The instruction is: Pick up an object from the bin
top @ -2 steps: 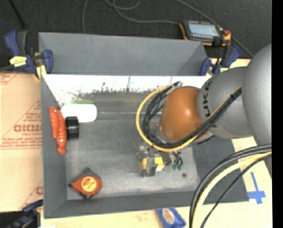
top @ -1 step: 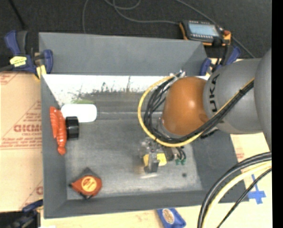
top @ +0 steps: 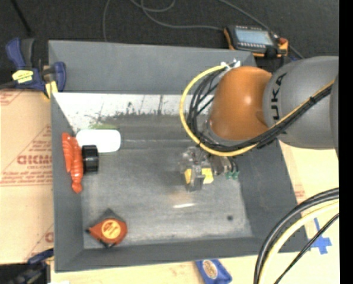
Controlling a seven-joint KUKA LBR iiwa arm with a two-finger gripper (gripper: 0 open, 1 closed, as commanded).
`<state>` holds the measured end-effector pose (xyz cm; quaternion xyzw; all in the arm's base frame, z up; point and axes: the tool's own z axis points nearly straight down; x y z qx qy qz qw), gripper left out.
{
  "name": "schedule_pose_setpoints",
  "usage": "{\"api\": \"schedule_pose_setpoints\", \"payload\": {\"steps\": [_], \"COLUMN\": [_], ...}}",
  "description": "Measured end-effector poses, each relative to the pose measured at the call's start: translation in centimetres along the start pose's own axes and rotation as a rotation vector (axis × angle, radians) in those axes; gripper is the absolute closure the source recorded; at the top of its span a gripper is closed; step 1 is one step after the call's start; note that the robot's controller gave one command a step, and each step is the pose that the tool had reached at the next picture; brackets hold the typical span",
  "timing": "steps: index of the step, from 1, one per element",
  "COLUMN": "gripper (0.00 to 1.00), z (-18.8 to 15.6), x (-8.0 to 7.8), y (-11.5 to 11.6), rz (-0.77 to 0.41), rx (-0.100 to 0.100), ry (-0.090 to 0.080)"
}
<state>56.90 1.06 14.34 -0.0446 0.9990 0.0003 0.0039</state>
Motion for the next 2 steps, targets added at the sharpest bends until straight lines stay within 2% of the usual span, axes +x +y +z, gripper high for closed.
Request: {"api": "schedule_pose_setpoints", "payload": {"steps": [1, 2], "gripper": [1.00, 1.00], "z": [-4.9, -12.1], "x": [1.5, 1.6], "y": [1.1, 0.0], "rz": [0.006, 0.012], "rx": [0.000, 0.000], "ry": [0.012, 0.007]}}
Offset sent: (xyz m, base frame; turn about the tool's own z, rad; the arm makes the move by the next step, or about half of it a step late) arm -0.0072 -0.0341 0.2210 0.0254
